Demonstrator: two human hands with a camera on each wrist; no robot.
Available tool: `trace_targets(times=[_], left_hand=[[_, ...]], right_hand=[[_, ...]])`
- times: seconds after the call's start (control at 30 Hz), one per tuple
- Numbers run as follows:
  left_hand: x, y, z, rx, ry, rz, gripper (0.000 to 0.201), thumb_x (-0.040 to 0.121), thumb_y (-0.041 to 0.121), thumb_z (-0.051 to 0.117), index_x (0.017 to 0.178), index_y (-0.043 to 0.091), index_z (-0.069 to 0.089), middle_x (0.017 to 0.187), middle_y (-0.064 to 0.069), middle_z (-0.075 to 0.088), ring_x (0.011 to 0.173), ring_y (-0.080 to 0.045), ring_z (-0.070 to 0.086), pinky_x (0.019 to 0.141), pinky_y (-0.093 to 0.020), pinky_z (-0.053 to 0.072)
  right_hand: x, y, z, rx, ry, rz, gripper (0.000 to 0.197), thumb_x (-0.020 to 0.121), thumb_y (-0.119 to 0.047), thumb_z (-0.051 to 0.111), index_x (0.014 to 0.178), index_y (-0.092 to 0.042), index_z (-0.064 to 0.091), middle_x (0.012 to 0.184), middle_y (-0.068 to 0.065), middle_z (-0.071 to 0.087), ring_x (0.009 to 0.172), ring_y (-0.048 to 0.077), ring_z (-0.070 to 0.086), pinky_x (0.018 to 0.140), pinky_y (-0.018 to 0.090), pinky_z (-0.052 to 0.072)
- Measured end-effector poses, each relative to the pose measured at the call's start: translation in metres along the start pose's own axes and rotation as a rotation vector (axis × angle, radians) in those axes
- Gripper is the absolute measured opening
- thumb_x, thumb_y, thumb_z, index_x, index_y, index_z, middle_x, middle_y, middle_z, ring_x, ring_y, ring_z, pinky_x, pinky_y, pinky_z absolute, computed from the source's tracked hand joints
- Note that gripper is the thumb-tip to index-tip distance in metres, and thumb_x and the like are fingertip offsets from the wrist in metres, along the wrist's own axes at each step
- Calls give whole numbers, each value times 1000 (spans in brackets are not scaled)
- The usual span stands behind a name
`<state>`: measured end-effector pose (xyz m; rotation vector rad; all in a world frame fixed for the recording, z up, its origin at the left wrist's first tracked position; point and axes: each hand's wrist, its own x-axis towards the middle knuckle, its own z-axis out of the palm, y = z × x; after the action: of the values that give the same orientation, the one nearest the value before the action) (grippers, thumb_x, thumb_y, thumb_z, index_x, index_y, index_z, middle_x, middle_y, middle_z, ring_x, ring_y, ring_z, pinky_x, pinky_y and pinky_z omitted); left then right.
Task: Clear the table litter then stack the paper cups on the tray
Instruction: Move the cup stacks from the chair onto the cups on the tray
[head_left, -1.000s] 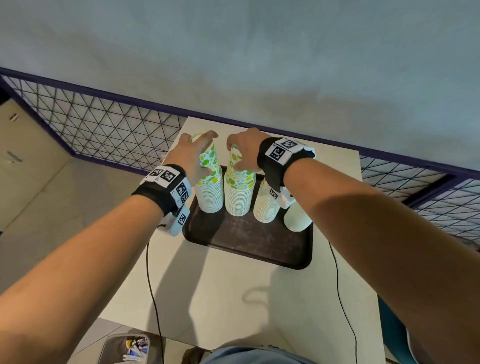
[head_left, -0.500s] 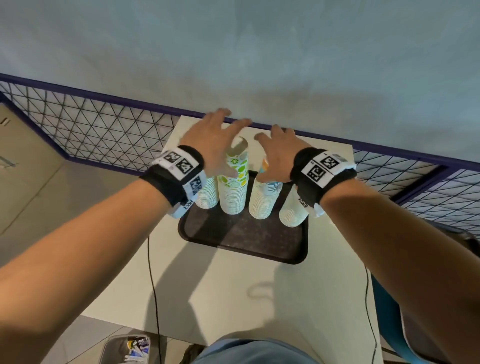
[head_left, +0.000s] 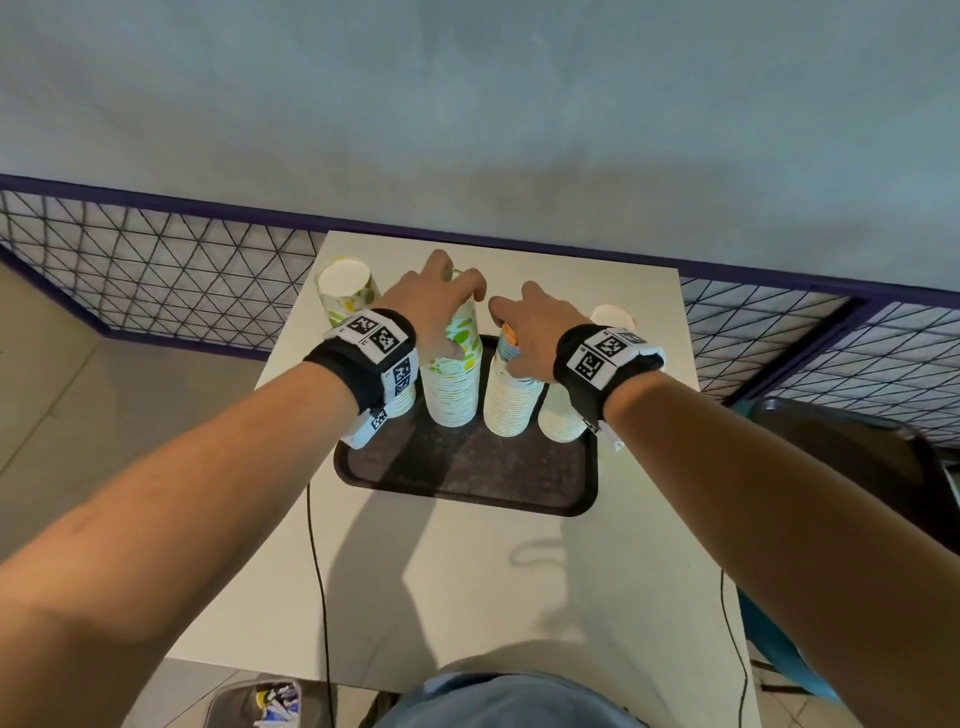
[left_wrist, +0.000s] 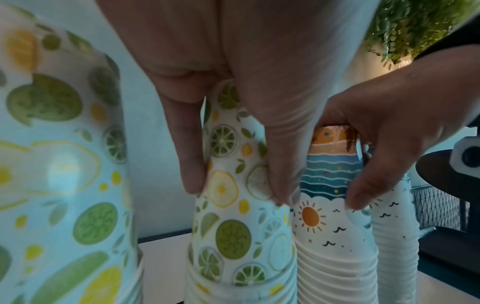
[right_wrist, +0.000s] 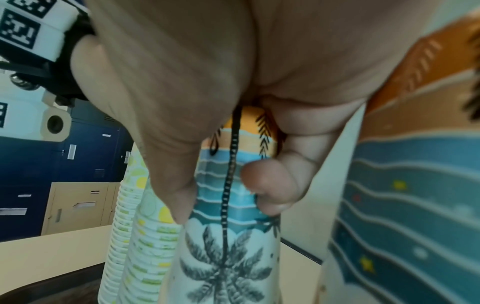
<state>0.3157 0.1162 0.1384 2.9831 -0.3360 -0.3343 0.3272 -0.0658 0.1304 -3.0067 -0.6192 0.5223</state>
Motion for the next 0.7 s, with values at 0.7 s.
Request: trace_targets(times=[0.7], left_hand=[[-33,-28,-31,20,206,-75,115,65,73,82,159,42,23,169,-11,26,153,-44,24,122,-62,31]], right_hand=[[-53,44,-43,34,263,120,82,81,-64,66,148,-28,34,139,13,41,127,37,41,96,52,49]])
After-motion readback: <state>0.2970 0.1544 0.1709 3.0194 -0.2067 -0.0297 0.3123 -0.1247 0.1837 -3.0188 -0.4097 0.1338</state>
